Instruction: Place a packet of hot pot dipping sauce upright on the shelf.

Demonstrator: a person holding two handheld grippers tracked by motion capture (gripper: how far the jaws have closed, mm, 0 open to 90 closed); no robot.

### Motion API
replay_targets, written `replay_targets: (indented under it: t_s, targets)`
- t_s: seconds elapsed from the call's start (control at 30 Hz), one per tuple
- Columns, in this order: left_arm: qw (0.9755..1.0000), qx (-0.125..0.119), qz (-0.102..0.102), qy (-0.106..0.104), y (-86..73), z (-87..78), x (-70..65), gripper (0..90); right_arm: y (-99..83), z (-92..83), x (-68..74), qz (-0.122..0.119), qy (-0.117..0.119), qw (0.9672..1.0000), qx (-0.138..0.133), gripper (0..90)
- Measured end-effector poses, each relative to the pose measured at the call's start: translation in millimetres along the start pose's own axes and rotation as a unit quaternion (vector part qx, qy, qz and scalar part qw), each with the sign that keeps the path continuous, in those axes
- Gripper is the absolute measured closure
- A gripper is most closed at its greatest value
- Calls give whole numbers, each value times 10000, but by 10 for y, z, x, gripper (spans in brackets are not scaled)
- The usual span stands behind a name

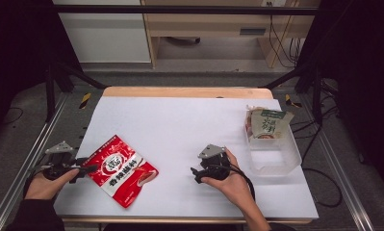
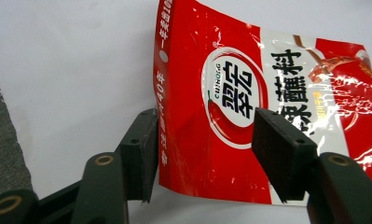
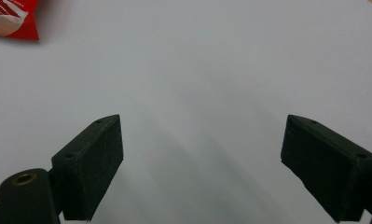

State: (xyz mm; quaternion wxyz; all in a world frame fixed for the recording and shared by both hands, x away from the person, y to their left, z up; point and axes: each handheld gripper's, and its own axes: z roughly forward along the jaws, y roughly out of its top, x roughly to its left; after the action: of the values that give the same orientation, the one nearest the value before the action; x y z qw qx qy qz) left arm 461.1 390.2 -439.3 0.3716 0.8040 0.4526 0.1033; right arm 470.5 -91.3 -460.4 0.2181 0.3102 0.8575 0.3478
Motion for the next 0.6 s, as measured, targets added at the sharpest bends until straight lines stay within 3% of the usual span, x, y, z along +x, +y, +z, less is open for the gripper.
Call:
replay_targets:
  t_s: [0.17,0.3,0.43,0.6]
  targets:
    - [9998,153,-117,-90,-18,64,-1,454,0,4,8,-23,17,10000,14,135]
    - [9996,268,-110,-47,-20,106,-14,534,1,6,9,-23,21,10000,4,136]
    - [9996,247,-126,78,-24,112,-6,686,0,11,18,-42,12,10000,15,136]
    - [9996,159,80,201,13,144,-24,848,1,11,19,-68,19,10000,30,137]
